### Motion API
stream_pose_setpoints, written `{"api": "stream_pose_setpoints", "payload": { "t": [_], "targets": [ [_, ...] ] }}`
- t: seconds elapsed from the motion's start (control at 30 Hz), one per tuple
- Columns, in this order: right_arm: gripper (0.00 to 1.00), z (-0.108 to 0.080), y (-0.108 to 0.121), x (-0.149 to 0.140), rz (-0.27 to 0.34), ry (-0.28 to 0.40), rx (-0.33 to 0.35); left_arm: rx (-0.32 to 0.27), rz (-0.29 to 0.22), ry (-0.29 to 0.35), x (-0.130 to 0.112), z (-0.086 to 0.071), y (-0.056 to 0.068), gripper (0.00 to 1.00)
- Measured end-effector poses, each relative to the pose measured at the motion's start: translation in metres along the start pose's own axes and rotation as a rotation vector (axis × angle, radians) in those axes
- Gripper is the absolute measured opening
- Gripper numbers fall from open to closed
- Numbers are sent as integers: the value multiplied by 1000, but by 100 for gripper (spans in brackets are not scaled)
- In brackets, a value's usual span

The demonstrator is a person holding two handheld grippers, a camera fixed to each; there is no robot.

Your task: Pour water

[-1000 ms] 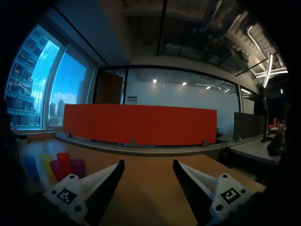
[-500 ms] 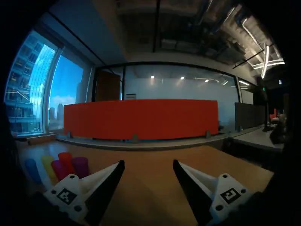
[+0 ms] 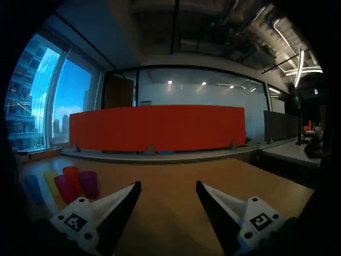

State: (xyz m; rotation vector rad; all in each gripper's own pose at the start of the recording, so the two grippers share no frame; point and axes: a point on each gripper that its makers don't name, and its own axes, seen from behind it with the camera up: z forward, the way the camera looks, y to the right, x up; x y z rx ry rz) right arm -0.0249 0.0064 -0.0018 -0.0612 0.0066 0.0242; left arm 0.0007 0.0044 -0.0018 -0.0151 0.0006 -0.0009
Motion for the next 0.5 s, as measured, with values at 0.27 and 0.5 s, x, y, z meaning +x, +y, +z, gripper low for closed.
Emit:
{"api": "stream_pose_setpoints", "payload": {
  "t": [0.27,0.5],
  "targets": [
    [100,0,-3,-1,-18,5,-4,0,0,0,0,0,0,99],
    [100,-2,-6,0,-22,5,0,0,0,0,0,0,1,99]
  ]
}}
